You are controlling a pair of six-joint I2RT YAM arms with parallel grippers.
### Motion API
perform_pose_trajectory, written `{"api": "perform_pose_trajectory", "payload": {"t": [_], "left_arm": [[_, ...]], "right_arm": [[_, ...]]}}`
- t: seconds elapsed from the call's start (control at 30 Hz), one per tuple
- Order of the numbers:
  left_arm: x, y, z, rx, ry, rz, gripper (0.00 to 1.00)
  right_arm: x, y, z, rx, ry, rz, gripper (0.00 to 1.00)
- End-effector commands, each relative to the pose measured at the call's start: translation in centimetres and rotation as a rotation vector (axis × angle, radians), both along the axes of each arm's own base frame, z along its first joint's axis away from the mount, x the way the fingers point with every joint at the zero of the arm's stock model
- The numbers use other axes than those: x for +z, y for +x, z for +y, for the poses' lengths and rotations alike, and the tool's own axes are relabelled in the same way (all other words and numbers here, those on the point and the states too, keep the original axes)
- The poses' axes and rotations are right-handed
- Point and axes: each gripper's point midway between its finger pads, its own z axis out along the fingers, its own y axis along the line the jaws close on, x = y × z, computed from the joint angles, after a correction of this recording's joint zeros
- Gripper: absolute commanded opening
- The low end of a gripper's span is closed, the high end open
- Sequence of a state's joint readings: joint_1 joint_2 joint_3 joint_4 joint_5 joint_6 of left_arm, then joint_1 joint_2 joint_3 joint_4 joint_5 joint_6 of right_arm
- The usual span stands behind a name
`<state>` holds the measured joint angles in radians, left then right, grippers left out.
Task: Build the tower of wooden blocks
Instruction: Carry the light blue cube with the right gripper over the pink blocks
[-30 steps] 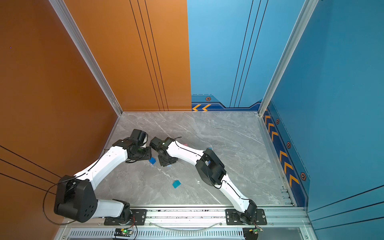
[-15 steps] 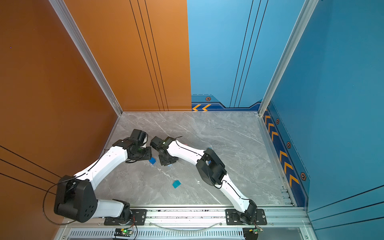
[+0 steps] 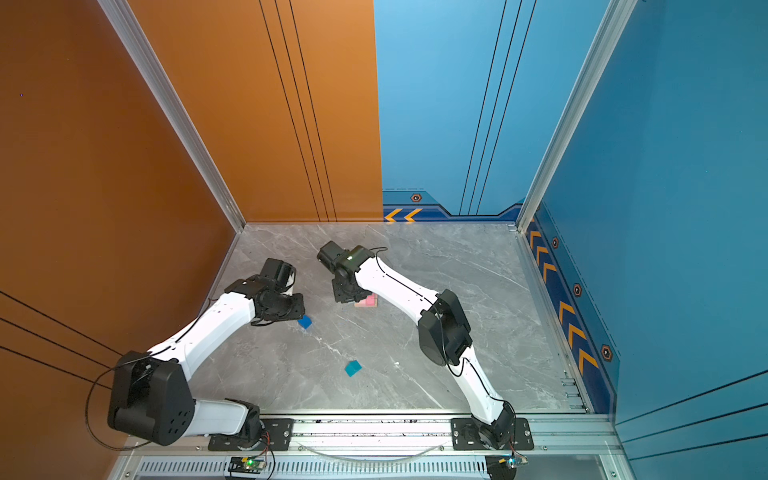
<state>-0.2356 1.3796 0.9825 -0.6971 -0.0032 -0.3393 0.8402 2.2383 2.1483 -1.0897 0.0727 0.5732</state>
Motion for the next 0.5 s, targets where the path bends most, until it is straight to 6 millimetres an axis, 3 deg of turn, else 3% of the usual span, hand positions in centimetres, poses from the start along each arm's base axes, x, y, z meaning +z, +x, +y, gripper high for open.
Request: {"api": "perform_pose_trajectory", "payload": {"t": [0.0, 0.23, 0.47], "left_arm": [[0.5, 0.0, -0.3, -0.015, -0.020, -0.020, 0.46], [0.3, 0.2, -0.4, -0.015, -0.034, -0.016, 0.46], [0.1, 0.3, -0.4, -0.012, -0.038, -0.006, 0.46]], "right_arm": [[0.3, 0.9, -2.1, -0.028, -0.053, -0.004, 0.30], [-0.8, 2.8, -3.3, -0.080, -0.074, 0.007, 0.30], [-2.8, 3.2, -3.6, -0.097, -0.097, 0.034, 0.31]]}}
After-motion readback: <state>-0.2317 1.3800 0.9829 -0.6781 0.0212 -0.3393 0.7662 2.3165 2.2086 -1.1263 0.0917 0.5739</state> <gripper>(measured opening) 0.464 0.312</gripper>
